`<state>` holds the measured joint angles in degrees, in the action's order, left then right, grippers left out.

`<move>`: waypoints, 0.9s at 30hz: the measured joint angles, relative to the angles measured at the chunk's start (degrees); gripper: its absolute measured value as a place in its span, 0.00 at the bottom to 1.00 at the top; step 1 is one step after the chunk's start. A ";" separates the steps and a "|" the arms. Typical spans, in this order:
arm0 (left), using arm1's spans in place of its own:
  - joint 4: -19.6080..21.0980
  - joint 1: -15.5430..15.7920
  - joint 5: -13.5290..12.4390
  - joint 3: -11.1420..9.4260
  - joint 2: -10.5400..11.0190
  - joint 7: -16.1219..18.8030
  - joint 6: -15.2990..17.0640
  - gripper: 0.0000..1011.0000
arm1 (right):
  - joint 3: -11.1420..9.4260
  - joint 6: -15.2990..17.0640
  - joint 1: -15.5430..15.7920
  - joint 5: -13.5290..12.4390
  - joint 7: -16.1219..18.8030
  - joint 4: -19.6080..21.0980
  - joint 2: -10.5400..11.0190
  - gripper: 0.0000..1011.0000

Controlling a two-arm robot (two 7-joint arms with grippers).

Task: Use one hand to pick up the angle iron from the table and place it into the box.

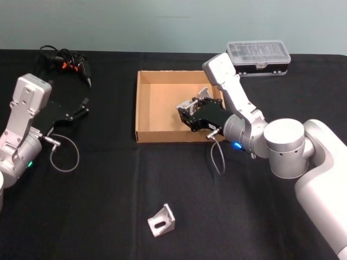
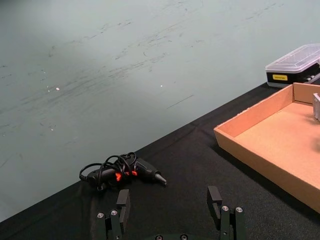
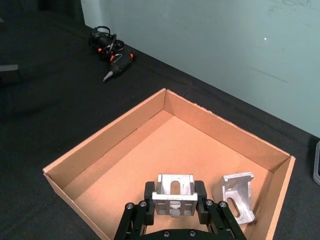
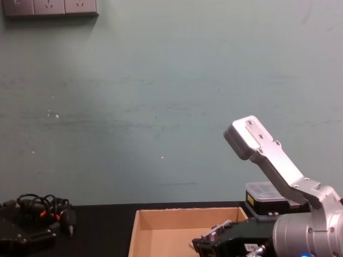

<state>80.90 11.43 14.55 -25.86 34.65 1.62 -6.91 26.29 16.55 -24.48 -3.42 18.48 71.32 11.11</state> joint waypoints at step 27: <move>0.00 0.00 -0.01 0.00 0.00 0.00 0.00 1.00 | -2.18 2.15 1.27 2.43 -0.27 1.04 -0.80 0.51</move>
<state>80.90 11.43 14.55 -25.86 34.65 1.62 -6.91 24.11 18.70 -23.20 -0.99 18.21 72.36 10.31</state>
